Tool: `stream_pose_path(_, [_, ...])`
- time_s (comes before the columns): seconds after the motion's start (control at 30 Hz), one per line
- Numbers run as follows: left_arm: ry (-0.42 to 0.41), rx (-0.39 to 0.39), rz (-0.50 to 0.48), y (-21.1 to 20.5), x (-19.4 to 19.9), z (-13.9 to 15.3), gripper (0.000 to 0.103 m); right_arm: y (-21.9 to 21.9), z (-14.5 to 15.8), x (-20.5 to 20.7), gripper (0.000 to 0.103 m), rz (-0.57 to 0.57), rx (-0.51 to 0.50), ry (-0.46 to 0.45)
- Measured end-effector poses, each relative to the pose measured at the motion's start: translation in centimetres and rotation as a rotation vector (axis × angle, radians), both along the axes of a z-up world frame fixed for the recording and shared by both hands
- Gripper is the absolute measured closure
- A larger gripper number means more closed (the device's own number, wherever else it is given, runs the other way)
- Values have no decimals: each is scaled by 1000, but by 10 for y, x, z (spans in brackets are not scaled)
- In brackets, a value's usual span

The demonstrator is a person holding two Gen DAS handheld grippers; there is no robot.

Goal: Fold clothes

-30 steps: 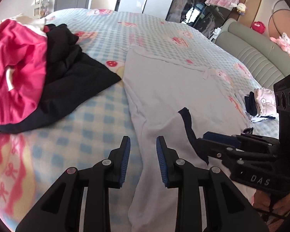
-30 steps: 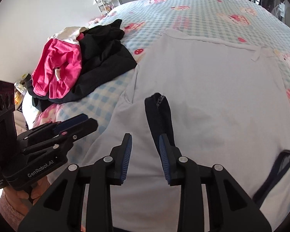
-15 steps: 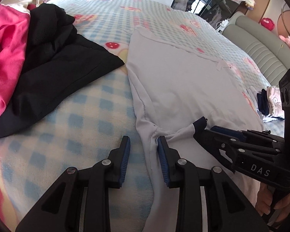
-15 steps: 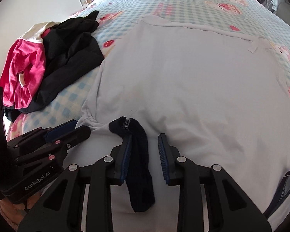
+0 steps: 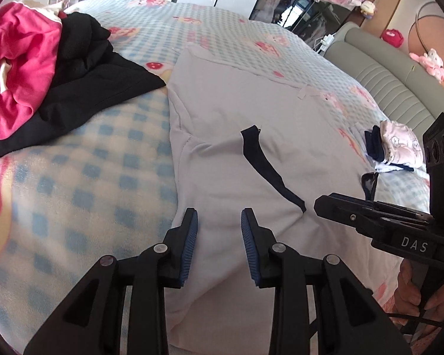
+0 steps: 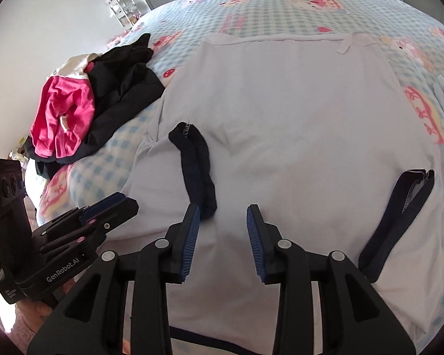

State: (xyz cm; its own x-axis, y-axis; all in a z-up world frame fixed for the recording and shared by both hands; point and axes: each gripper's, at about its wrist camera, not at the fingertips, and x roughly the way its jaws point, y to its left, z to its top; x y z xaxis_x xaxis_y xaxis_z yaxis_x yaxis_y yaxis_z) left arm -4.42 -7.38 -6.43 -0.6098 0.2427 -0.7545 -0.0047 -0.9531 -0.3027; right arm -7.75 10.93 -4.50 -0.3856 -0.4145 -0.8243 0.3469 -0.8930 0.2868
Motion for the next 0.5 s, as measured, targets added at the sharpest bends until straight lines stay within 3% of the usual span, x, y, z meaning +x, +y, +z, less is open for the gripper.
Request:
stream_pose_path(0.2, [16,104,52,-19,21,6,70,-19,-10,-5,69,11,-29,-7])
stream_pose_path(0.3, [-56,48,86,-24,22,-11,70,-24,-13,-5,72,2,62,-3])
stream_pose_path(0.33, [-54,62,94,-27,23,-11,70,-23,-14,-4,73,-6,91,-2])
stream_pose_path(0.4, [-46,97,108,-31,26,-9,70,-9,-6,1,73,-46,71,8])
stream_pose_path(0.5, [37,99,60,-22,20,10,70,13,8,6,71,-87,60,44])
